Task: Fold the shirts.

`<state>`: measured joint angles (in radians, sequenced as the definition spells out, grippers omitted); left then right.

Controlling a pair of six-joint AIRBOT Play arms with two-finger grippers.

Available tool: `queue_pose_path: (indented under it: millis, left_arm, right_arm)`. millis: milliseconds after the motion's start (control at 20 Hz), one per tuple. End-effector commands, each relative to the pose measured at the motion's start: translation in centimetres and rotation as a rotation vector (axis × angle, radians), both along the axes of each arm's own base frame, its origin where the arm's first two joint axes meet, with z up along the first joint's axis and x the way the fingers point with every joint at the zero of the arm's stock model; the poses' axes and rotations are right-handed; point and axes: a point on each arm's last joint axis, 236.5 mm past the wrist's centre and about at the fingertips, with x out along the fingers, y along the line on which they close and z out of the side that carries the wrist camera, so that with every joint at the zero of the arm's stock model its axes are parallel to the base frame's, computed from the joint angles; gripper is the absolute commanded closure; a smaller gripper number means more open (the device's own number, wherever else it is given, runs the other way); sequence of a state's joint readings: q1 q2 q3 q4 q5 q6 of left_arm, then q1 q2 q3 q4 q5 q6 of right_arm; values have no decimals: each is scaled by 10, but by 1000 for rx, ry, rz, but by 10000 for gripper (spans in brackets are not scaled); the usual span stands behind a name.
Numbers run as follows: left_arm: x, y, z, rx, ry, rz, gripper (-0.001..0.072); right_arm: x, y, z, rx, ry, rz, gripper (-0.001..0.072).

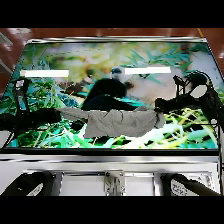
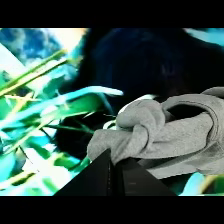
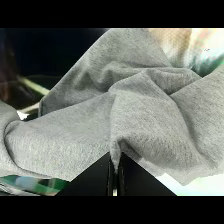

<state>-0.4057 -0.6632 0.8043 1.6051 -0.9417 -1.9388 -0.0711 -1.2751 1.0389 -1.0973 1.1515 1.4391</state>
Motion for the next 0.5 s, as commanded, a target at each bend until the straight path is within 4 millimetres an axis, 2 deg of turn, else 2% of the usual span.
queue_pose_path:
  millis: [0, 50, 100, 150, 250, 300, 350, 450]
  left_arm:
    - [6, 15, 1, 75, -31, 13, 630]
    - [8, 20, 1, 101, -40, 18, 394]
    - [9, 26, 0, 123, -39, 28, 99]
    - [6, 35, -4, 134, -13, 51, 61]
    - [-9, 63, -22, 165, 105, 130, 61]
    - [-20, 71, -31, 157, 175, 160, 61]
    - [-32, 69, -41, 124, 243, 174, 61]
    - [-47, 36, -60, 8, 321, 102, 60]
  right_arm:
    - [0, 0, 0, 0, 1, 0, 651]
    - [0, 0, 0, 0, 1, 0, 651]
    - [0, 0, 0, 1, 1, 0, 651]
    - [2, 0, 0, 0, -7, -6, 651]
    - [3, 2, 1, 9, -9, -8, 651]
    - [2, 2, 1, 11, -5, -6, 651]
    - [1, 2, 1, 13, -3, -5, 651]
    - [-9, 4, -1, 10, 29, 29, 651]
